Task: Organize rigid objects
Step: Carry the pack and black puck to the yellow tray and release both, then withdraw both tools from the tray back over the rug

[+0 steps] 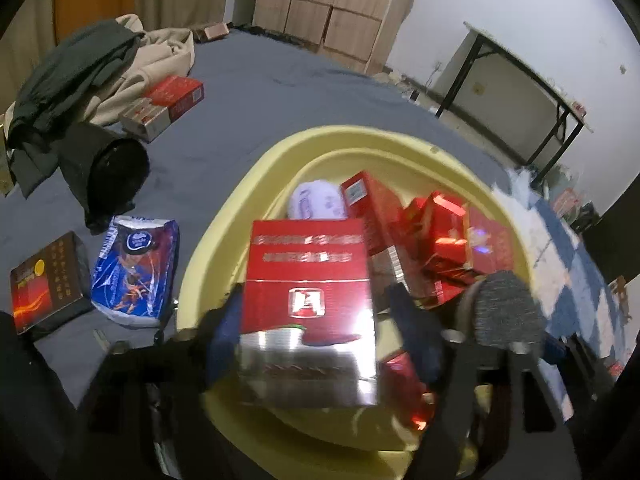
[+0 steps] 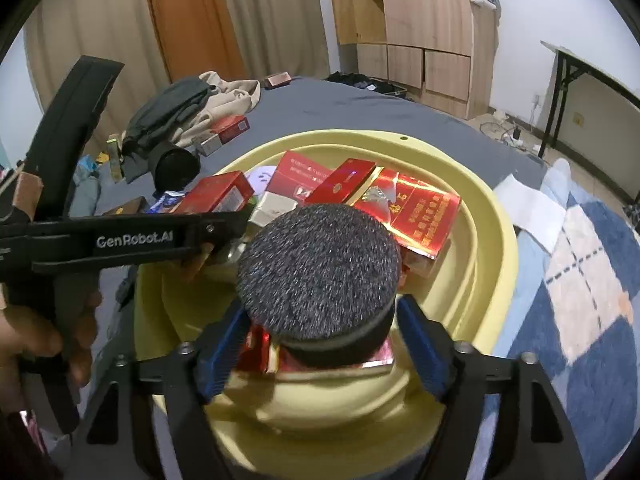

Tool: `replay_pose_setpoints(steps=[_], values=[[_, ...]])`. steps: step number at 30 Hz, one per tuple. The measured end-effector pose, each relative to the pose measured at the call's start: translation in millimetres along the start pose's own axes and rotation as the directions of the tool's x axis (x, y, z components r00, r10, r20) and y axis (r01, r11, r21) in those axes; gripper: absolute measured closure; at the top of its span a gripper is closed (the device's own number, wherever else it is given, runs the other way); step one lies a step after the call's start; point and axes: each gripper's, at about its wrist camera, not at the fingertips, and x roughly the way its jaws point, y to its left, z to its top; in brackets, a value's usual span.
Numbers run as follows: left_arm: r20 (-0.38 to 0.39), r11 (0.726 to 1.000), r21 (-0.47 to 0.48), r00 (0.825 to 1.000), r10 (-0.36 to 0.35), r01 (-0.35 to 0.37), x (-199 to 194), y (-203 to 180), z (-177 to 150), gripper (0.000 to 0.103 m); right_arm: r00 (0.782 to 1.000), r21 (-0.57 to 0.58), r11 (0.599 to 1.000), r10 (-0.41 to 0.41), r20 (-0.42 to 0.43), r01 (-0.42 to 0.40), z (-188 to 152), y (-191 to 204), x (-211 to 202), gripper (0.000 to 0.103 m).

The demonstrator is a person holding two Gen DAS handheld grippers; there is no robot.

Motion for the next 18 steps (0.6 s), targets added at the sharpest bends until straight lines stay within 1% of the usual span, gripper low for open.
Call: replay_pose_setpoints(steps=[2, 3, 5, 8, 12, 15, 17, 18], values=[[0.049, 1.0, 0.006, 0.999, -0.002, 0.002, -15.7, -8.1, 1.7, 0.003, 1.0, 0.005, 1.0, 0.008, 0.015, -0.008, -2.7, -0.1, -17.4, 0.003], [0.07, 1.0, 0.016, 0.998, -0.009, 0.008, -24.8, -13.9, 2.9, 0.0, 1.0, 0.009, 1.0, 0.01, 0.015, -0.01, -4.7, 1.1, -27.3, 0.003], [0.1, 0.999, 0.048, 0.995, -0.02, 0.016, -43.7, -29.2, 3.9, 0.0, 1.0, 0.022, 1.0, 0.005, 0.026, -0.005, -13.0, -1.6, -55.6, 0.001], [0.108, 0.992, 0.103, 0.991, -0.08, 0.069, -73.6, -60.0, -0.6, 0.0, 0.998, 0.069, 0.998, -0.017, 0.063, 0.012, -31.4, -7.9, -104.9, 0.0], [0.098, 0.97, 0.199, 0.982, -0.162, 0.14, -110.6, -107.3, -19.1, 0.0, 0.989, 0.148, 0.986, -0.094, 0.111, 0.077, -69.9, -25.4, -183.6, 0.0], [0.09, 0.947, 0.271, 0.976, -0.2, 0.17, -135.6, -141.4, -41.2, 0.0, 0.974, 0.17, 0.972, -0.184, 0.133, 0.16, -104.5, -37.0, -243.7, 0.0], [0.069, 0.944, 0.261, 0.972, -0.225, 0.2, -146.2, -153.7, -56.2, 0.0, 0.96, 0.188, 0.958, -0.243, 0.136, 0.216, -129.0, -45.4, -281.7, 0.0], [0.051, 0.941, 0.244, 0.966, -0.253, 0.234, -151.7, -158.8, -66.3, 0.0, 0.955, 0.196, 0.951, -0.267, 0.13, 0.239, -138.1, -49.0, -295.9, 0.0]])
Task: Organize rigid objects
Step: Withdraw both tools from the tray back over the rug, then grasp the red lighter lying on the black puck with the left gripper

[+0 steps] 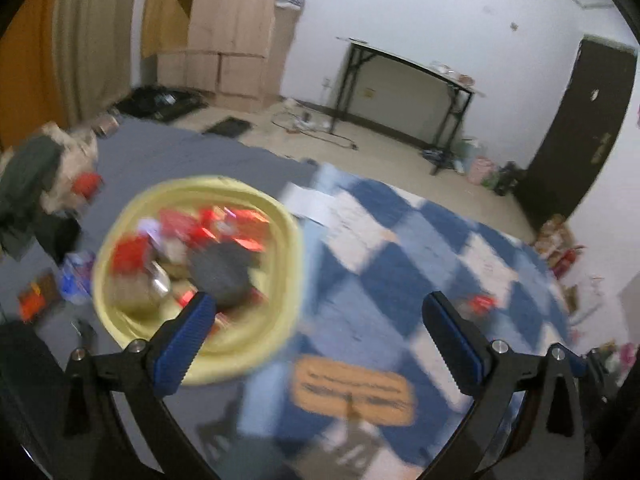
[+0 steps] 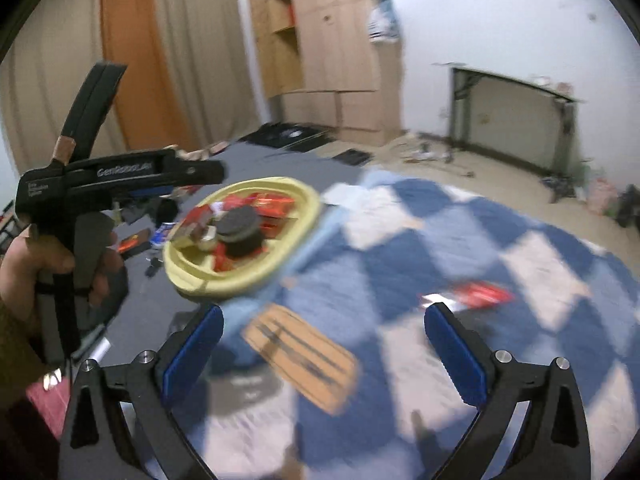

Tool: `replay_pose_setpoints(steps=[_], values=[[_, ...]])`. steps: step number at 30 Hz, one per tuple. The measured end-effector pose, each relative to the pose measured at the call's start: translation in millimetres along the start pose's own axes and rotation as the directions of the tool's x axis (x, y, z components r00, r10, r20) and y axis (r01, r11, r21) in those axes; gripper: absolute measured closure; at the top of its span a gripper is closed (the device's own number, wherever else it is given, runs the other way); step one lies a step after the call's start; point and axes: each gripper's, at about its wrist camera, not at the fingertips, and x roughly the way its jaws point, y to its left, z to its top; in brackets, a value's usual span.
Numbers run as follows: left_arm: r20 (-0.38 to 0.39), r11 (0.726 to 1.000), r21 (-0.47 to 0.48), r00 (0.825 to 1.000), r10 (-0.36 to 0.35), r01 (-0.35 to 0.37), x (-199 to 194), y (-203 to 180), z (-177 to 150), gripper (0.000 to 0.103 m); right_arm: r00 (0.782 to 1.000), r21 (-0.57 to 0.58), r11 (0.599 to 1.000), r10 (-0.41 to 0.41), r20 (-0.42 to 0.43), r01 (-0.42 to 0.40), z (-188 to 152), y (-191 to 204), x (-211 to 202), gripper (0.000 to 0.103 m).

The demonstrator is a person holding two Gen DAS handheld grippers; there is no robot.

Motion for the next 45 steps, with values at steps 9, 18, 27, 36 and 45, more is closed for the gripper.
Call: replay_pose_setpoints(steps=[9, 18, 27, 36, 45], values=[[-0.093, 0.987, 0.159, 0.996, 0.009, 0.006, -7.9, -73.4, -69.6, 0.0, 0.988, 0.037, 0.987, -0.156, 0.017, 0.155, -67.7, -47.0, -104.4, 0.0], [-0.107, 0.991, 0.131, 0.994, -0.015, 0.029, -17.1, -86.8, -96.9, 0.0, 0.987, 0.116, 0.984, -0.145, 0.063, 0.137, -76.7, -42.5, -101.3, 0.0], [-0.107, 0.992, 0.116, 0.994, -0.035, 0.048, -14.0, -89.4, -95.3, 0.0, 0.99, 0.036, 0.99, -0.138, 0.025, 0.138, -80.3, -37.0, -78.8, 0.0], [-0.168, 0.991, 0.049, 0.979, -0.118, 0.128, 4.6, -94.1, -83.8, 0.0, 0.993, 0.0, 0.993, -0.12, -0.024, 0.12, -79.8, -44.7, -35.2, 0.0], [-0.237, 0.922, 0.292, 0.953, -0.188, 0.254, 39.7, -138.0, -35.1, 0.0, 0.996, -0.033, 0.996, -0.088, -0.032, 0.087, -72.9, -61.6, 27.1, 0.0]])
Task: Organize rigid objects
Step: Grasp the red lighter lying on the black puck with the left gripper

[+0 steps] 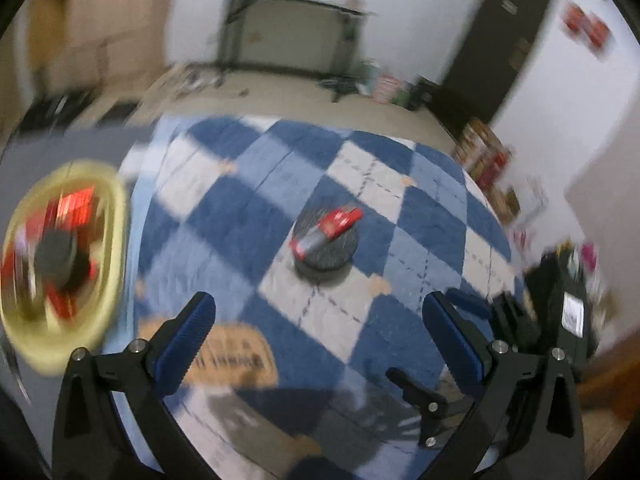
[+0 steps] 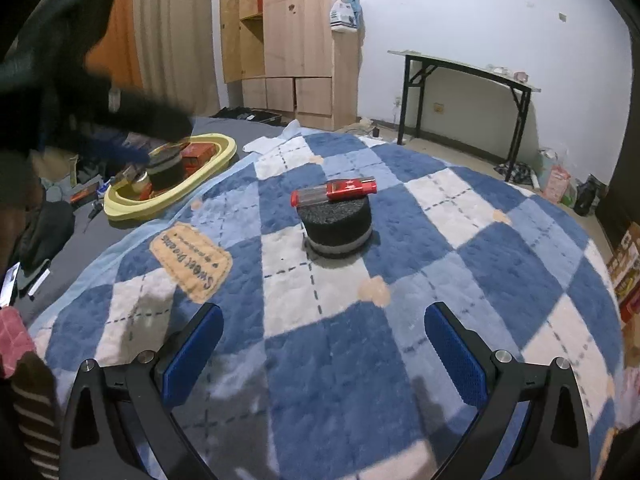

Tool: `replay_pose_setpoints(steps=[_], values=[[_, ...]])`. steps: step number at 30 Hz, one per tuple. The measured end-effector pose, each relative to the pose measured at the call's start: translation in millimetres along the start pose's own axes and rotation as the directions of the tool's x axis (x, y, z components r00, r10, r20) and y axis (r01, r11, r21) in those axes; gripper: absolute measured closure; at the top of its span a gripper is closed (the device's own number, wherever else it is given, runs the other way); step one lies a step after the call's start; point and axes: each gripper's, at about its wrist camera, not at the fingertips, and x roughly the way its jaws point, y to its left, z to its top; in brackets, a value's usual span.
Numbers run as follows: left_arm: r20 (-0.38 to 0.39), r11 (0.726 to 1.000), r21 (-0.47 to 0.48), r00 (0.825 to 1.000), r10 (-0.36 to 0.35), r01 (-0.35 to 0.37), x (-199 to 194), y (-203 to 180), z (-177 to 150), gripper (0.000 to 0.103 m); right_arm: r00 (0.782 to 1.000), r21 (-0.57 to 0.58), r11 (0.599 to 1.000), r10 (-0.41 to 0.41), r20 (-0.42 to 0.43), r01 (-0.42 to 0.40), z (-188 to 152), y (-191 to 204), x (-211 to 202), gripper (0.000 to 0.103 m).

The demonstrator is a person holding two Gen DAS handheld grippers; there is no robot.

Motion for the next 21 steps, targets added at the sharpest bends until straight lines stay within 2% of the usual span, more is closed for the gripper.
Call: replay_pose_setpoints(steps=[1, 4, 6, 7, 10, 12, 14, 16, 18, 21], values=[[-0.009, 0.999, 0.052, 1.0, 0.002, -0.001, 7.5, -0.7, 5.5, 0.0, 1.0, -0.004, 1.0, 0.003, 0.004, -0.003, 1.7, -1.7, 6.5, 0.0], [-0.039, 0.993, 0.101, 0.998, -0.051, 0.054, 31.6, 6.8, 18.2, 0.002, 0.999, -0.026, 1.0, 0.009, 0.034, -0.008, 10.2, -7.4, 27.2, 0.0], [-0.028, 0.989, 0.122, 0.996, -0.079, 0.082, 41.9, 10.3, 24.1, 0.013, 0.999, -0.03, 0.999, 0.019, 0.04, -0.018, 15.6, -12.2, 43.6, 0.0], [-0.027, 0.985, 0.142, 0.996, -0.09, 0.093, 48.9, 10.6, 27.1, 0.016, 0.999, -0.039, 0.999, 0.027, 0.035, -0.026, 17.8, -13.9, 51.5, 0.0], [-0.077, 0.966, 0.196, 0.985, -0.155, 0.167, 69.9, 9.6, 33.0, 0.019, 0.996, -0.075, 0.994, 0.08, 0.04, -0.076, 23.9, -20.2, 71.9, 0.002], [-0.101, 0.951, 0.235, 0.978, -0.183, 0.202, 81.8, 7.7, 37.3, 0.027, 0.994, -0.106, 0.99, 0.103, 0.043, -0.098, 26.6, -21.3, 84.9, 0.002], [-0.13, 0.939, 0.245, 0.968, -0.216, 0.243, 97.2, 8.7, 43.3, 0.03, 0.992, -0.113, 0.987, 0.119, 0.038, -0.114, 29.0, -23.3, 95.7, 0.002], [-0.147, 0.936, 0.241, 0.963, -0.226, 0.257, 109.5, 9.6, 48.0, 0.038, 0.991, -0.104, 0.986, 0.135, 0.022, -0.132, 31.7, -26.7, 108.5, 0.006], [-0.163, 0.934, 0.238, 0.959, -0.232, 0.266, 120.3, 10.7, 50.6, 0.052, 0.988, -0.094, 0.984, 0.155, 0.012, -0.153, 35.4, -29.8, 119.5, 0.014], [-0.175, 0.932, 0.233, 0.955, -0.241, 0.278, 129.0, 13.6, 48.5, 0.066, 0.985, -0.09, 0.982, 0.169, 0.021, -0.167, 41.3, -31.8, 127.5, 0.016]])
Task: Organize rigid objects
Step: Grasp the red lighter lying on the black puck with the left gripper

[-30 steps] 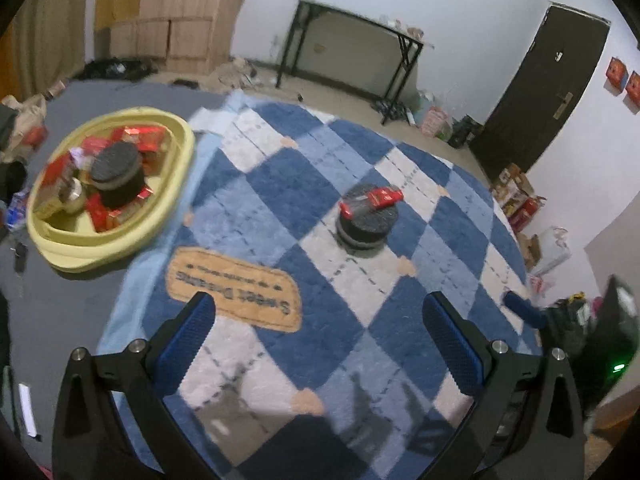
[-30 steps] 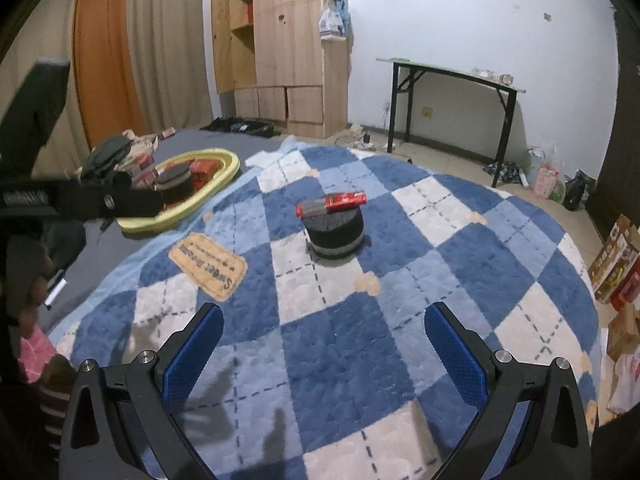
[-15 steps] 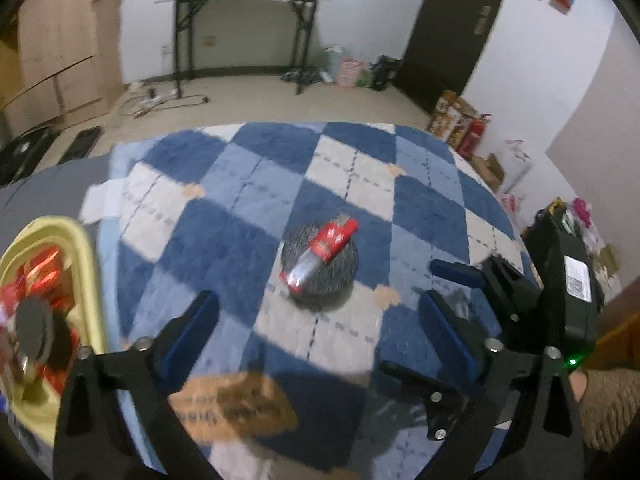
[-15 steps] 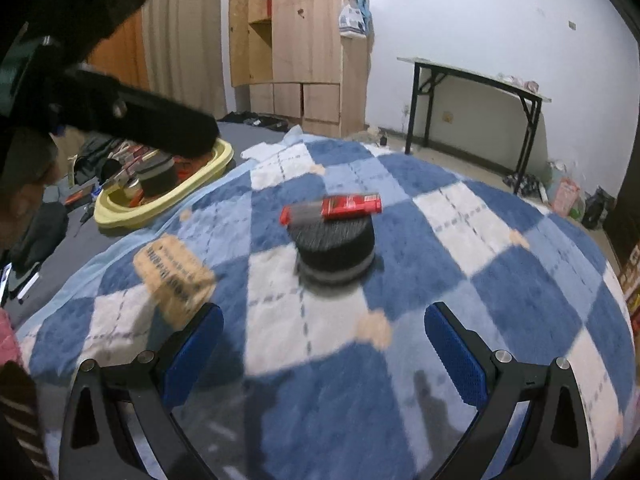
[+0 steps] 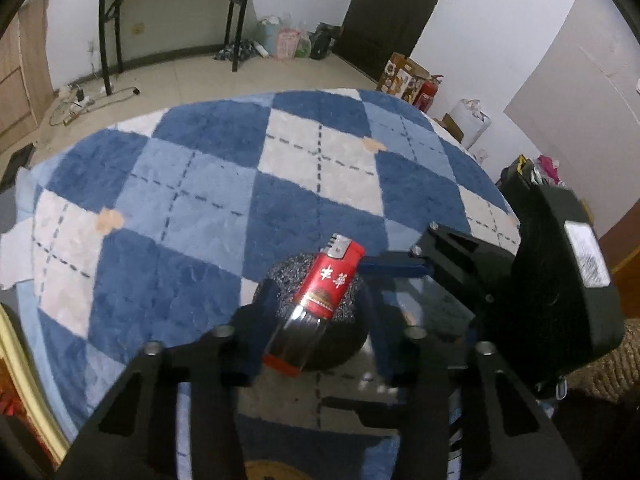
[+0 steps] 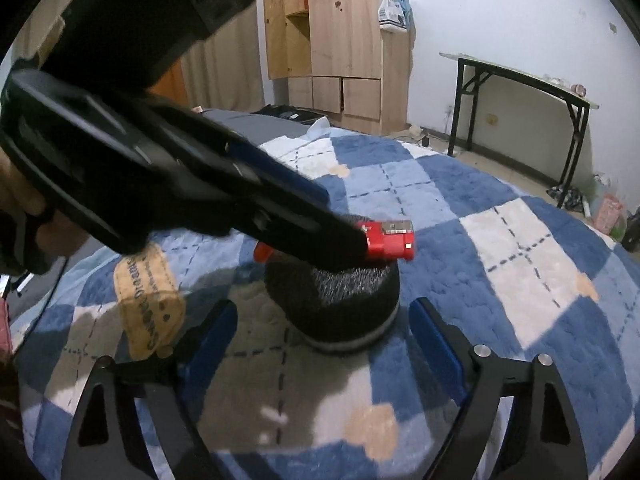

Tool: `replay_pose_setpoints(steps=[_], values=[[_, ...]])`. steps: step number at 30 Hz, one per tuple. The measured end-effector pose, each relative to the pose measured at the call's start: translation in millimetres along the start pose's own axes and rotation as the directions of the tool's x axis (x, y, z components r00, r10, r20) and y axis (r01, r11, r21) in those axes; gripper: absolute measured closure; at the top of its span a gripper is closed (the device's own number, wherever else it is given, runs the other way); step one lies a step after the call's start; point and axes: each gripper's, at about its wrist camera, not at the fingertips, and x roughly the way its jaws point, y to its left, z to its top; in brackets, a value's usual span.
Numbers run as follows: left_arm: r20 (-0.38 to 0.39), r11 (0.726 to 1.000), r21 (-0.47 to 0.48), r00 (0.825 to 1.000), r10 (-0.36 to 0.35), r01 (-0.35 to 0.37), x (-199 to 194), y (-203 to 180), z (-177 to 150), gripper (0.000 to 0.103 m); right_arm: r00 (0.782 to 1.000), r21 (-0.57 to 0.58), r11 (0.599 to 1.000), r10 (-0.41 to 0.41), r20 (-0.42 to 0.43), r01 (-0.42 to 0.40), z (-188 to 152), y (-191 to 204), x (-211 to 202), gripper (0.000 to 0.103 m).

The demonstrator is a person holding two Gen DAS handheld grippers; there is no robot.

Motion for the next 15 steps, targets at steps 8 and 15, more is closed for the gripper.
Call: replay_pose_setpoints(steps=[8, 15], values=[[0.003, 1.0, 0.006, 1.0, 0.024, -0.024, 2.9, -0.9, -0.9, 0.066, 1.0, 0.015, 1.0, -0.006, 0.001, 0.006, 10.6, -7.2, 24.8, 0.027], [0.039, 0.999, -0.017, 0.998, 0.039, -0.039, 0.3, -1.0, -4.7, 0.073, 1.0, 0.012, 1.0, -0.018, 0.006, 0.018, 12.2, -6.7, 29.7, 0.032]])
